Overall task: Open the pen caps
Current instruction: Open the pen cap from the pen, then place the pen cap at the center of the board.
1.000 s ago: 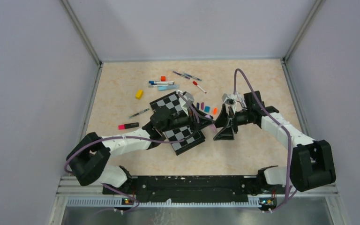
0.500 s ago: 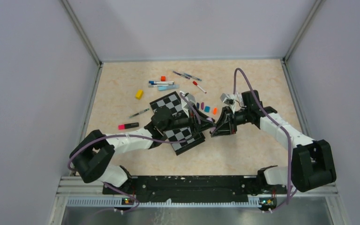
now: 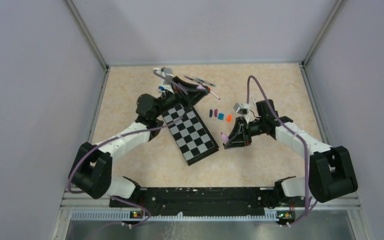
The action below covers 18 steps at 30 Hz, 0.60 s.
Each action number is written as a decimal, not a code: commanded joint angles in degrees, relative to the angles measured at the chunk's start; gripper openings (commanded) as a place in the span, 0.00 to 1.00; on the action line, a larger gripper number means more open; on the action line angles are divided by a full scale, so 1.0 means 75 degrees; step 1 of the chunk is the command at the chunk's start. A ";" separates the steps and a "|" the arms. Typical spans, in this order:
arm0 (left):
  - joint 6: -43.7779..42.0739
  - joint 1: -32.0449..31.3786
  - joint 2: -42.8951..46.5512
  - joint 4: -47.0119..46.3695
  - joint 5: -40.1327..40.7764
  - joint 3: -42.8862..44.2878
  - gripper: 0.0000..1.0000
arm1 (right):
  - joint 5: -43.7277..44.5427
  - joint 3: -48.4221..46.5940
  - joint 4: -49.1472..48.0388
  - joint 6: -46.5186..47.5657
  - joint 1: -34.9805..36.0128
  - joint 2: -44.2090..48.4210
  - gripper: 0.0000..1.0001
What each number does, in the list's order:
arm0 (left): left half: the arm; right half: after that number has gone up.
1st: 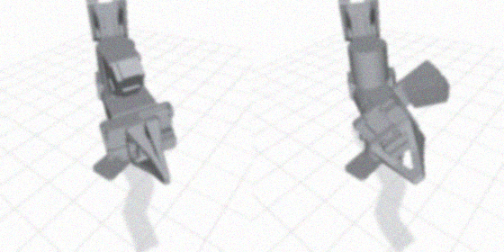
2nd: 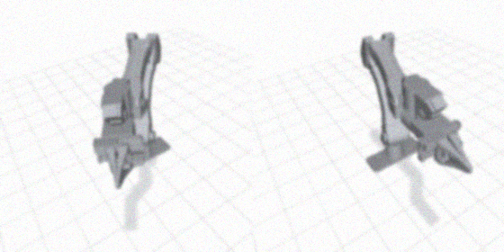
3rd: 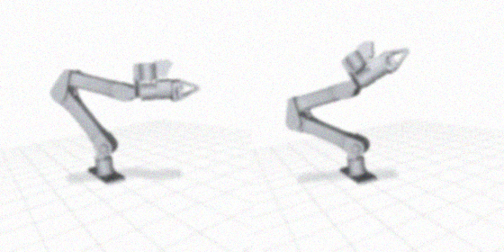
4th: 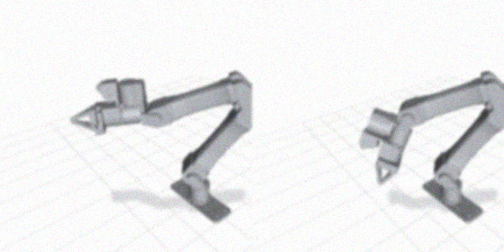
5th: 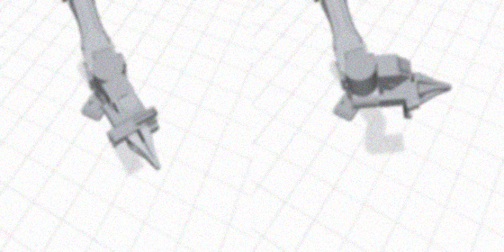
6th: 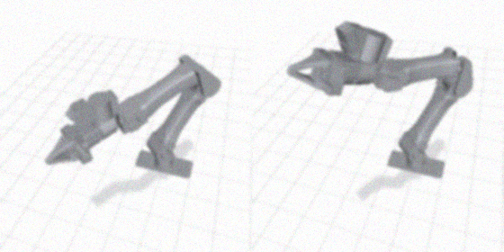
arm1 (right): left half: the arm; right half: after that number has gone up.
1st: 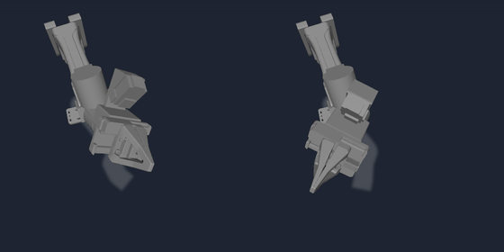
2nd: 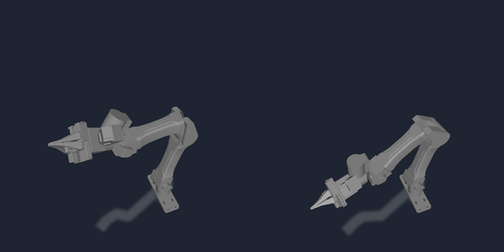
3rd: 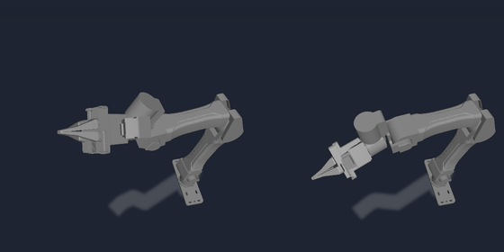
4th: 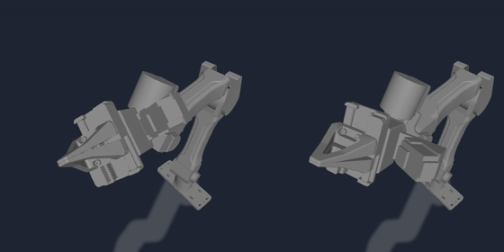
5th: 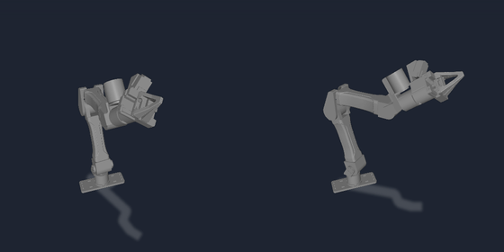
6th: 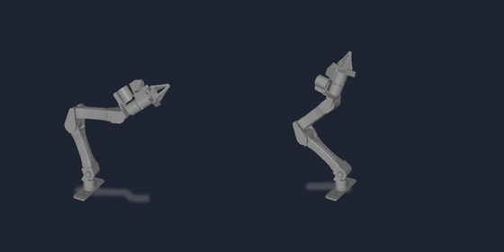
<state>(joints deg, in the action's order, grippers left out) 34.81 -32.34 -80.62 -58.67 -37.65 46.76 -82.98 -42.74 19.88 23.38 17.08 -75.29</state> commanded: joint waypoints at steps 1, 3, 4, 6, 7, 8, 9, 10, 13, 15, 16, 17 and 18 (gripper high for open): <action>0.0187 0.0262 0.0537 -0.1075 0.0493 0.0714 0.00 | -0.0056 -0.0163 0.0429 0.0472 0.0035 -0.0239 0.00; 0.0266 0.0266 0.0606 -0.0964 0.0544 0.0750 0.00 | 0.0465 -0.0553 0.1393 0.1352 0.0021 -0.0426 0.00; 0.0338 0.0265 0.0663 -0.0856 0.0593 0.0697 0.00 | 0.0829 -0.0727 0.1672 0.1600 -0.0011 -0.0509 0.00; 0.0457 0.0261 0.0858 -0.0413 0.0736 0.0486 0.00 | 0.1448 -0.0940 0.1757 0.1575 -0.0286 -0.0593 0.00; 0.0495 0.0260 0.1005 -0.0101 0.0865 0.0341 0.00 | 0.1692 -0.0996 0.1694 0.1482 -0.0526 -0.0566 0.00; 0.0551 0.0259 0.1142 0.0272 0.1004 0.0140 0.00 | 0.1903 -0.1014 0.1619 0.1356 -0.0824 -0.0506 0.00; 0.0612 0.0256 0.1284 0.0683 0.1087 -0.0004 0.00 | 0.2116 -0.0992 0.1435 0.1241 -0.1141 -0.0398 0.00; 0.0677 0.0235 0.1386 0.1117 0.1163 -0.0117 0.00 | 0.2385 -0.0924 0.1215 0.1017 -0.1491 -0.0265 0.00; 0.0803 0.0065 0.1485 0.2155 0.1316 -0.0435 0.00 | 0.3592 -0.0518 0.0204 0.0269 -0.2668 0.0274 0.00; 0.0696 -0.0237 0.1353 0.2707 0.1567 -0.0484 0.00 | 0.4164 -0.0341 -0.0272 -0.0205 -0.3341 0.0501 0.00; 0.0561 -0.0438 0.1221 0.3057 0.1787 -0.0414 0.00 | 0.4363 -0.0308 -0.0433 -0.0409 -0.3650 0.0530 0.00; 0.0375 -0.0681 0.1058 0.3461 0.2087 -0.0256 0.00 | 0.4499 -0.0296 -0.0531 -0.0571 -0.3923 0.0547 0.00; 0.0180 -0.1032 0.0823 0.3922 0.2416 -0.0040 0.00 | 0.4627 -0.0290 -0.0609 -0.0682 -0.4181 0.0546 0.00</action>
<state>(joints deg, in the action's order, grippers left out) 39.09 -33.85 -71.22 -42.26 -26.76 43.83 -56.77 -45.71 22.52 24.38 -7.94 -73.76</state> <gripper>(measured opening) 0.270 0.123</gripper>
